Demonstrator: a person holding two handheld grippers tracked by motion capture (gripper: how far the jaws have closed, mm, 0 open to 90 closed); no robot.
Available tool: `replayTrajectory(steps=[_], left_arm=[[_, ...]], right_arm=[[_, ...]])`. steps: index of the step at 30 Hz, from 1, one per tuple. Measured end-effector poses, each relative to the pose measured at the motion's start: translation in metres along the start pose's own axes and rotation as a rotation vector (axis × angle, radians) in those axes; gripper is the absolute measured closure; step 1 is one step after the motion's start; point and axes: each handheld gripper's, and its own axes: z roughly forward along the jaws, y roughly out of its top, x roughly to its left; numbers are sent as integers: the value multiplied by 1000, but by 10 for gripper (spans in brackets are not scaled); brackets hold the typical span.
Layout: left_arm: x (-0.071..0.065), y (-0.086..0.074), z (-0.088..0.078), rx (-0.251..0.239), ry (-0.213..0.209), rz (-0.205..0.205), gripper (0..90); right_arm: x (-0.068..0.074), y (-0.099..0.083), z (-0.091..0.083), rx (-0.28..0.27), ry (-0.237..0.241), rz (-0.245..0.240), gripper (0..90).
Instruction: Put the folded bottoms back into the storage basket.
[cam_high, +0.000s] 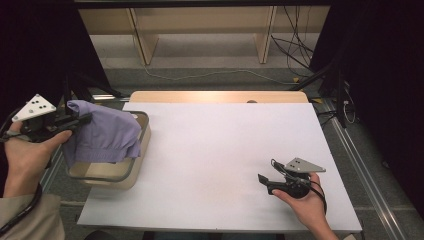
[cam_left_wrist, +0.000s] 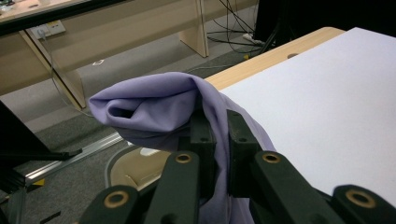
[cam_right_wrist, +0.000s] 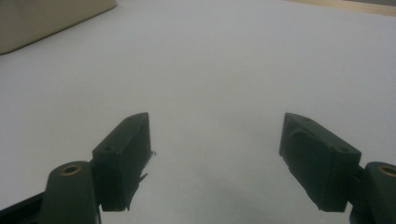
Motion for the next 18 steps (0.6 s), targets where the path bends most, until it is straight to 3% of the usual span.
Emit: replayTrajectory(steps=[18], left_arm=[[8, -4, 7, 58, 0, 3, 834]], right_arm=[[0, 0, 0, 1, -2, 1, 260]])
